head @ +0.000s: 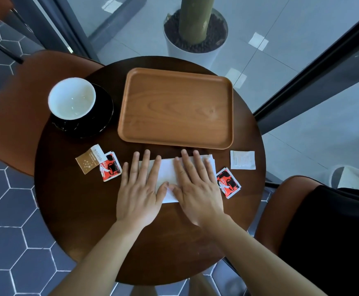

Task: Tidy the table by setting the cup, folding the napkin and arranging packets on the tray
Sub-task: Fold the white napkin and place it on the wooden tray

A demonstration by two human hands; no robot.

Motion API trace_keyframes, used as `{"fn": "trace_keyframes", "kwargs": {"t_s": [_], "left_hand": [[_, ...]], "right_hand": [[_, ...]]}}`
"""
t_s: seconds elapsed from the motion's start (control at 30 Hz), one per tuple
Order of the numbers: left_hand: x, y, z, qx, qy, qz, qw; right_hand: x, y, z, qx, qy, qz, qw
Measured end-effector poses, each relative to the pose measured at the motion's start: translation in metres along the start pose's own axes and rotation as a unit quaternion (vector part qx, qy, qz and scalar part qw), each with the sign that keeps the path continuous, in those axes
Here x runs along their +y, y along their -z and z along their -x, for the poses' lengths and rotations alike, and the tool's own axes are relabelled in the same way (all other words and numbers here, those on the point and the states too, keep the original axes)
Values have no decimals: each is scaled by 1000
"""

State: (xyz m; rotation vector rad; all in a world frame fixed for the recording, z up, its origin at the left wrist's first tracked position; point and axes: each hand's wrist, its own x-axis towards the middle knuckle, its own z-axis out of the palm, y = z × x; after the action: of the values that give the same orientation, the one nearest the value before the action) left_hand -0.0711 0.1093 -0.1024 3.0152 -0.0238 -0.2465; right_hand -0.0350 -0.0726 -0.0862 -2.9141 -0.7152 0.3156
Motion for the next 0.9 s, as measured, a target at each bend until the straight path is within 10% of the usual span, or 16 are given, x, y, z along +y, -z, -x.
{"fn": "trace_keyframes", "kwargs": {"t_s": [0.6, 0.9], "left_hand": [[4, 14, 3, -1, 17, 8, 1000], [23, 45, 61, 40, 274, 243, 930]], "right_hand": [[32, -3, 15, 13, -23, 49, 998], [8, 16, 25, 109, 31, -124, 986]]}}
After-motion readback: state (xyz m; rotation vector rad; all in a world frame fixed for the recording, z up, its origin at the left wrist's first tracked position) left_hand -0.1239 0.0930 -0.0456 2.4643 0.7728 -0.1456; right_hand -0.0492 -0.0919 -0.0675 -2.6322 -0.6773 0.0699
